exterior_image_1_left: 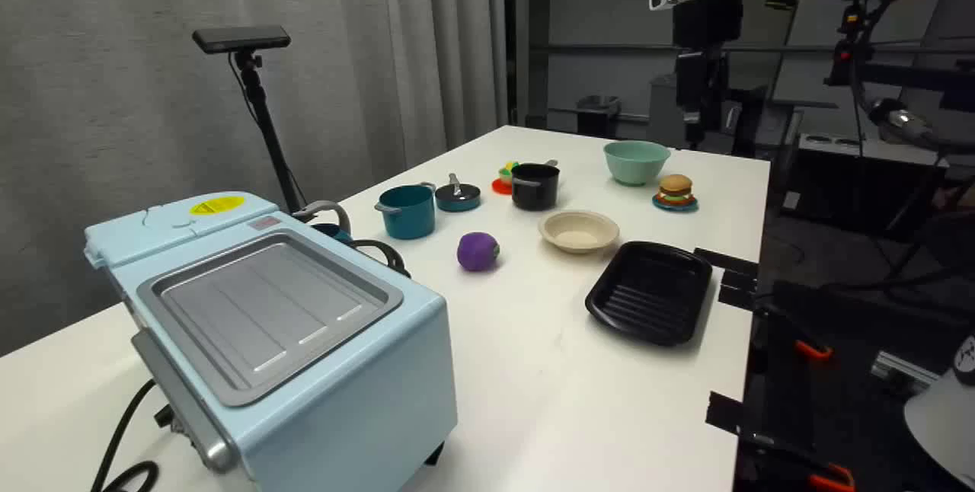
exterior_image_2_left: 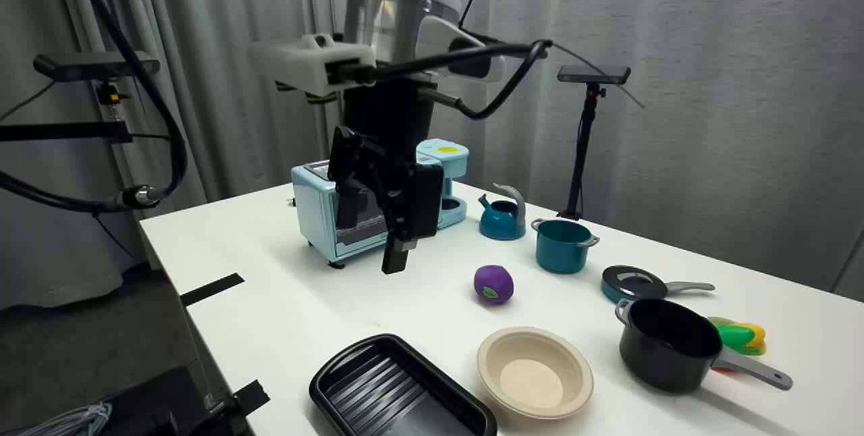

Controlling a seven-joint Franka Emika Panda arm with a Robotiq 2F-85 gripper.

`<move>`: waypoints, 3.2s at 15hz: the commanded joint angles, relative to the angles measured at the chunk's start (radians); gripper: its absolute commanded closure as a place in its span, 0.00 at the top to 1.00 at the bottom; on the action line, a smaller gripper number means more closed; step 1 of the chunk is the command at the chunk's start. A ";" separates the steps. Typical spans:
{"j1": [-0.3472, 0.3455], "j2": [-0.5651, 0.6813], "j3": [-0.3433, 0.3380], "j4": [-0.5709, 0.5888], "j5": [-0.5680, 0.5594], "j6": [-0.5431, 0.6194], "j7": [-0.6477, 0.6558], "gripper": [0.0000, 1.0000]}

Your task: Pick up the purple toy from the table and put it in the bowl.

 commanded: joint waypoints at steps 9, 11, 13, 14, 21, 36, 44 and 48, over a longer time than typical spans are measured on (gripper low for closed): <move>-0.016 0.002 0.014 0.001 0.006 -0.001 -0.006 1.00; -0.016 0.002 0.014 0.001 0.006 -0.001 -0.006 1.00; -0.016 0.002 0.014 0.001 0.006 -0.001 -0.006 1.00; -0.016 0.002 0.014 0.001 0.006 -0.001 -0.006 1.00; 0.009 0.146 0.045 0.160 0.034 0.054 0.024 1.00; 0.064 0.762 0.170 0.632 0.007 0.428 0.125 1.00; 0.103 1.078 0.140 0.889 -0.044 0.404 0.246 1.00; 0.109 1.171 0.128 0.949 -0.056 0.389 0.266 1.00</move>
